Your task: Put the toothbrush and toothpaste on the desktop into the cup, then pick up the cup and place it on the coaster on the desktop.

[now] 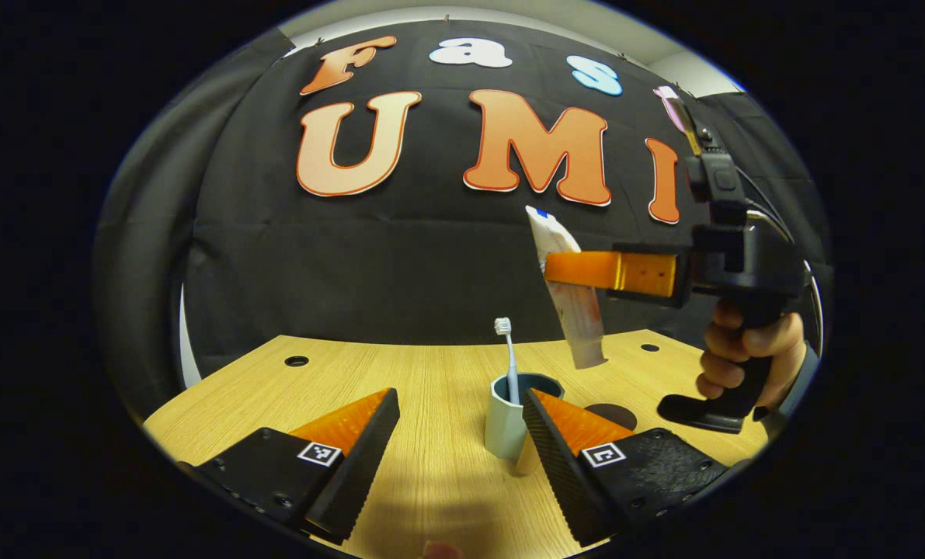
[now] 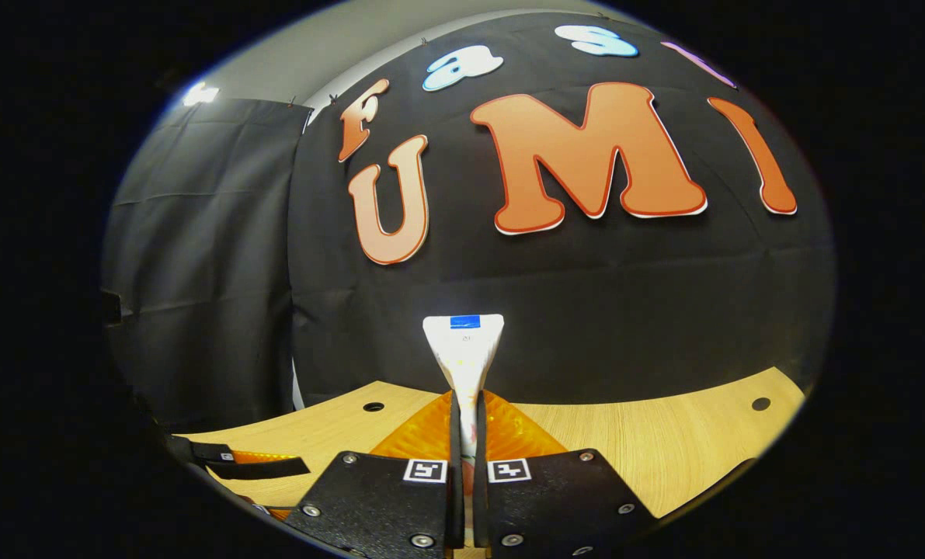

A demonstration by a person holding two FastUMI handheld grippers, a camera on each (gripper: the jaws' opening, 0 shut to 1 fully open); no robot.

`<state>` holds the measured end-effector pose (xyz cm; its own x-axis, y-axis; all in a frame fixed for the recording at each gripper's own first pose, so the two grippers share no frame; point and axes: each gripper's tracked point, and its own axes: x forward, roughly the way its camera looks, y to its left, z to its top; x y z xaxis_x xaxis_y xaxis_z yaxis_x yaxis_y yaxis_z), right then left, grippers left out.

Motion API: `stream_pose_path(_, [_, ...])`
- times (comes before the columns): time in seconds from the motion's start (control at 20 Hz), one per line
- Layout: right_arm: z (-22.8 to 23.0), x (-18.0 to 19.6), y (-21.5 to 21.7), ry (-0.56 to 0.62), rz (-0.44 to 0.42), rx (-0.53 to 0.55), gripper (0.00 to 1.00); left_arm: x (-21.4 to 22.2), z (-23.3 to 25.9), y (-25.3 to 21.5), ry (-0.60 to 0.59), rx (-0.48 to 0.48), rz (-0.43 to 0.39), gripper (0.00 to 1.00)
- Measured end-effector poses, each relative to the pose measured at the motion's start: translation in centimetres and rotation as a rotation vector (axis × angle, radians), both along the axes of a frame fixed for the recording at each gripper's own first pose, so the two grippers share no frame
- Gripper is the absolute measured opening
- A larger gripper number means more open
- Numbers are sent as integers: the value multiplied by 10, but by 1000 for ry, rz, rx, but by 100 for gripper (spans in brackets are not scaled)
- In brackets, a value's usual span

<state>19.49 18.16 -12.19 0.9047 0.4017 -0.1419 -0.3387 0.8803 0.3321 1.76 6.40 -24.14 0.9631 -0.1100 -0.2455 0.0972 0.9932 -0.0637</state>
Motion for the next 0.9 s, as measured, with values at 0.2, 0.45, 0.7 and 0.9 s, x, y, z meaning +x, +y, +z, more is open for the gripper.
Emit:
stream_pose_path(0.2, [-20, 11, 12, 24, 7, 36, 5, -2, -2, 3, -1, 16, -7, 96])
stream_pose_path(0.45, [-46, 11, 29, 59, 31, 23, 6, -3, -15, 6, 22, 11, -1, 96])
stream_pose_path(0.7, [-57, 11, 30, 81, 30, 0, 11, -3, -27, 4, 61, -2, 1, 96])
stream_pose_path(0.9, [-72, 0, 24, 126, 47, -31, 14, -3, -33, -5, 98, -20, -9, 96])
